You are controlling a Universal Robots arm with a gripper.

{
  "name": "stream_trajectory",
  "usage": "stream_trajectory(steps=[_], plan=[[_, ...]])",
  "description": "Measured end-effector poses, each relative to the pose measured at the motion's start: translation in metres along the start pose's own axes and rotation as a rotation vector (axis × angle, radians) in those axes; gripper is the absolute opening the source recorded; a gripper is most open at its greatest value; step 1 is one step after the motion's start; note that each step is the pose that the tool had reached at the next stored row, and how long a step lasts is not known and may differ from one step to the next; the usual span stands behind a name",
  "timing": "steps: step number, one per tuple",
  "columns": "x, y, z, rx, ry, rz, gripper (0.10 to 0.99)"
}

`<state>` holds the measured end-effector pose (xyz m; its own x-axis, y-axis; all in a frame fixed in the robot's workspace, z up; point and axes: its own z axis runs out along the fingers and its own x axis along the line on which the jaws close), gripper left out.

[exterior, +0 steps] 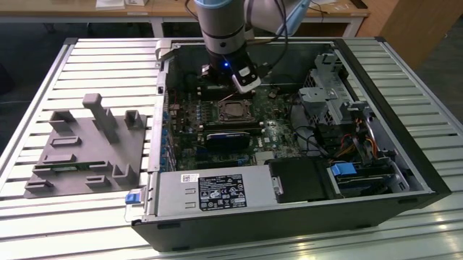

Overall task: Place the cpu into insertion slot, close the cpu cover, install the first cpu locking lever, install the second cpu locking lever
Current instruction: 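Install the first cpu locking lever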

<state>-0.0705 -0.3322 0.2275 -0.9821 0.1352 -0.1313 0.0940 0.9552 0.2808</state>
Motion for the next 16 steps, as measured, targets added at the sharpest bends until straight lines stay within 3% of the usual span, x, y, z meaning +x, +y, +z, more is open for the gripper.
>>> stream_trajectory(steps=[2,4,8,13,16], plan=[[0.0007,0.0027,0.0022,0.015,-0.0016,-0.002,0.106],[0.0015,0.0062,0.0052,0.022,-0.0024,-0.003,0.106],[0.0021,0.0080,0.0084,0.020,-0.0024,-0.003,0.106],[0.0028,0.0072,0.0121,0.006,-0.0051,-0.001,0.106],[0.0018,0.0067,0.0143,0.003,-0.0067,-0.001,0.106]])
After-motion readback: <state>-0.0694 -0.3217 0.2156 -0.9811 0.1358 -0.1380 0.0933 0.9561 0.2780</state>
